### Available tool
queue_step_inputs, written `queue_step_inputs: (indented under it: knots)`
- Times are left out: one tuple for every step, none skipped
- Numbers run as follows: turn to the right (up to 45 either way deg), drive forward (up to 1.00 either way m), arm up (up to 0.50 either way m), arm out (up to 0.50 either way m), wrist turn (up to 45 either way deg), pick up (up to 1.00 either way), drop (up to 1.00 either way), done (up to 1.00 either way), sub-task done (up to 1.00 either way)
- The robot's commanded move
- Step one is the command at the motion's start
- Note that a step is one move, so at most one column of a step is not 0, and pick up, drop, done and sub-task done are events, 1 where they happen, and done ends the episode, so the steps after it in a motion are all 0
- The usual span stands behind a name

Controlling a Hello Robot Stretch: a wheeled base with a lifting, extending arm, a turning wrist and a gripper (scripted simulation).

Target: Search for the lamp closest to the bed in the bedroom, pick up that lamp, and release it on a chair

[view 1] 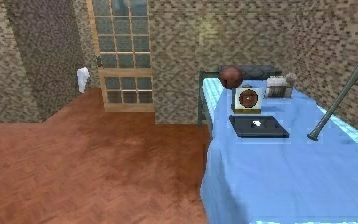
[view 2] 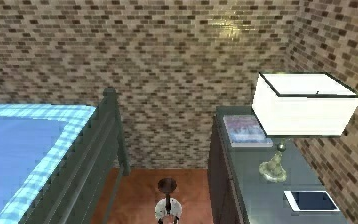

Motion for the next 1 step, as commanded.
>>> queue_step_inputs:
  knots:
    - [0.0, 0.0, 0.0, 0.0, 0.0, 1.0, 0.0, 0.0, 0.0]
